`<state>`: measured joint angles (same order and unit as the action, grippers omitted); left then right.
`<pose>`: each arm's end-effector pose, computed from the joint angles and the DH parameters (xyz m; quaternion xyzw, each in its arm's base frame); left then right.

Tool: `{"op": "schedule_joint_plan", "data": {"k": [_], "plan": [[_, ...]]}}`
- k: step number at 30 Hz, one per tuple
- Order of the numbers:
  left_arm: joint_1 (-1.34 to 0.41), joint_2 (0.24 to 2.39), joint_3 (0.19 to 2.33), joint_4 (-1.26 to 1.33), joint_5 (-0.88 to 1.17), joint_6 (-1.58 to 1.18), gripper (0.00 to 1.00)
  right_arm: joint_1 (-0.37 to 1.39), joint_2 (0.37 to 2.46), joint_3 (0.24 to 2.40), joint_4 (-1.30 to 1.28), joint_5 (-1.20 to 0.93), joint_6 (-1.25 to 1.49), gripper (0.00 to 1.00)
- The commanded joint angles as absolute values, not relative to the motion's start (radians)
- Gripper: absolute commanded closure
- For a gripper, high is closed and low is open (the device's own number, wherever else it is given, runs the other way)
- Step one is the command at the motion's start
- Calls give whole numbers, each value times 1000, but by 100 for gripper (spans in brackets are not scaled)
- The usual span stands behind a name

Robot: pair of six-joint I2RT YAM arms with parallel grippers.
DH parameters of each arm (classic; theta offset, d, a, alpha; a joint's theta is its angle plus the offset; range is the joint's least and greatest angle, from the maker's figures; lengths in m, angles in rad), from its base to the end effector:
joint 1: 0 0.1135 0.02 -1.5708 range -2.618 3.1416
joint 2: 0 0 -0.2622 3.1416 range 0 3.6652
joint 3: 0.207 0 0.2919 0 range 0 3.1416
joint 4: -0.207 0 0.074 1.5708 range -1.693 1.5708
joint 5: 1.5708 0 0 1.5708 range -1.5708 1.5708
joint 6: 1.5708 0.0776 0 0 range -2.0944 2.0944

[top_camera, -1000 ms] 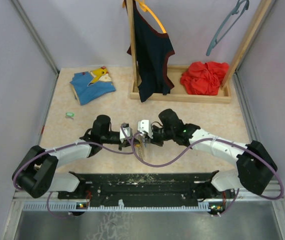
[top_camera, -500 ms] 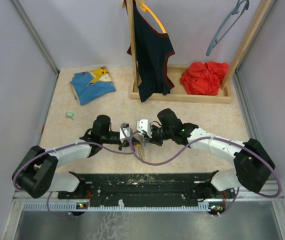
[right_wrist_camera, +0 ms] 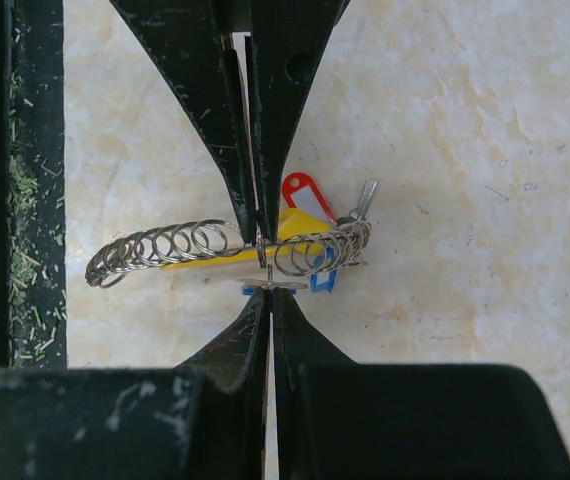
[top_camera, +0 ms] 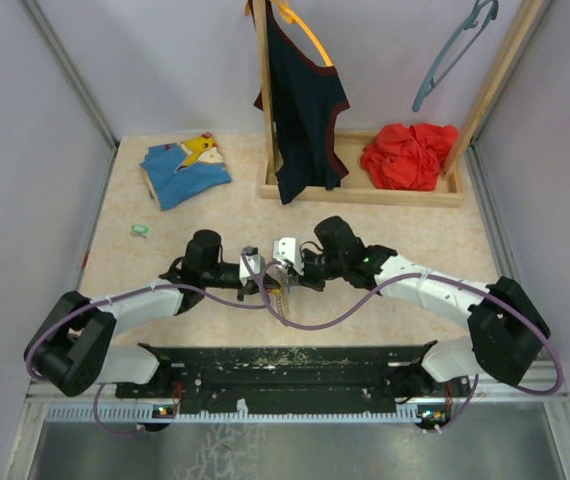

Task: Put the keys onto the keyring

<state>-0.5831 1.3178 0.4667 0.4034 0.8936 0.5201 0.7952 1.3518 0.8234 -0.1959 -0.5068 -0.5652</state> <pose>0.2157 -0.2147 0.1390 0.5960 0.5295 -0.3807 0.4685 0.2155 0.2736 0.1832 -0.6352 0.6215 0.2727 0.3688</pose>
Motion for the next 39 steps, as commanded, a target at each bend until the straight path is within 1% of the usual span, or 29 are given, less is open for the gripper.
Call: {"op": "schedule_joint_plan", "data": {"k": [1, 39], "plan": [[-591, 1310, 479, 419, 905, 524, 100, 789, 1347, 885, -171, -535, -560, 100], [-592, 1309, 480, 417, 910, 524, 100, 789, 1360, 906, -214, -514, -546, 100]]}}
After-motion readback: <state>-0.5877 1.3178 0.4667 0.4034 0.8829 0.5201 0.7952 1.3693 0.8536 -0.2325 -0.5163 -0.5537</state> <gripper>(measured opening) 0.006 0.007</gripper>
